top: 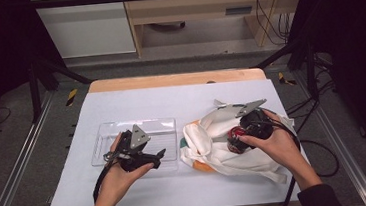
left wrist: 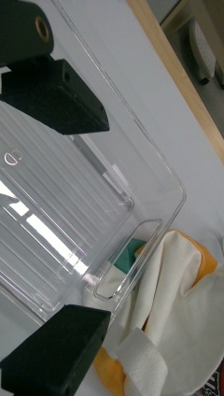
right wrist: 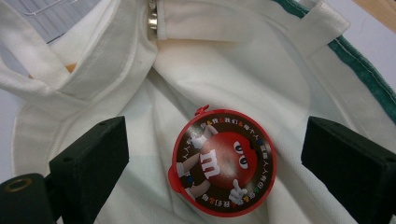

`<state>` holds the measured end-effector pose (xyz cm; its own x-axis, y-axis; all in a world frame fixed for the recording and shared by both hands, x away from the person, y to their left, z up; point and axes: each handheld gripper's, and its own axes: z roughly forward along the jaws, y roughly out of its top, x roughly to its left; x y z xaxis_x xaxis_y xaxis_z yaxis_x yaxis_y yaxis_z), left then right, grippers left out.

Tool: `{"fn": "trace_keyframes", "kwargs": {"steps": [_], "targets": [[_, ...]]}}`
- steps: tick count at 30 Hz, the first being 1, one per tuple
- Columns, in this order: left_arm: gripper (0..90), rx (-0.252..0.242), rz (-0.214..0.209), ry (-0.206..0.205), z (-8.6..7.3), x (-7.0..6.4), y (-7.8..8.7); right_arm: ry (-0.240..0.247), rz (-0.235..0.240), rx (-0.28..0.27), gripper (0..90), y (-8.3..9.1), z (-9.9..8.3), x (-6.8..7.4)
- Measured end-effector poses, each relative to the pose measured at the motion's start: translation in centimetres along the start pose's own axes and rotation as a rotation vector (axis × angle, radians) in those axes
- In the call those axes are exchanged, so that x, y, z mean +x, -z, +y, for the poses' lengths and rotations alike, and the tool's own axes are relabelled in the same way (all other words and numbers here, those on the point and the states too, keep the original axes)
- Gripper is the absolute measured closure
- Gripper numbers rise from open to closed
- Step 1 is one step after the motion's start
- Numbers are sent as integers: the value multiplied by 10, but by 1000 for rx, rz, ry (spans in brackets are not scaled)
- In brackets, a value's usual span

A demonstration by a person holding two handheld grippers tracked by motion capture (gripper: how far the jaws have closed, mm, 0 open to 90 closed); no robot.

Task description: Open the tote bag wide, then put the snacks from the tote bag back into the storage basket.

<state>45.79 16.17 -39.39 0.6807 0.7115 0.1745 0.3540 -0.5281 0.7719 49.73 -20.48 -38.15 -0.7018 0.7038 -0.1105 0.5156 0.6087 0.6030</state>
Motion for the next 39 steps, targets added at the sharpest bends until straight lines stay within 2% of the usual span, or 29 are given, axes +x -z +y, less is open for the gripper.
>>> {"fn": "trace_keyframes", "kwargs": {"steps": [5, 12, 21, 26, 39], "targets": [[83, -10, 16, 13, 1, 7, 6, 1, 7, -3, 81, -2, 3, 1], [82, -4, 25, 10, -1, 11, 7, 6, 17, 18, 88, -3, 1, 2], [81, -6, 30, 15, -2, 15, 10, 9, 29, 68, 92, -11, 0, -1], [81, -4, 34, 20, -3, 18, 11, 42, 32, 81, 155, -13, 0, -1], [82, 2, 36, 17, -5, 20, 10, 50, 49, 142, 148, -19, -4, -10]]}}
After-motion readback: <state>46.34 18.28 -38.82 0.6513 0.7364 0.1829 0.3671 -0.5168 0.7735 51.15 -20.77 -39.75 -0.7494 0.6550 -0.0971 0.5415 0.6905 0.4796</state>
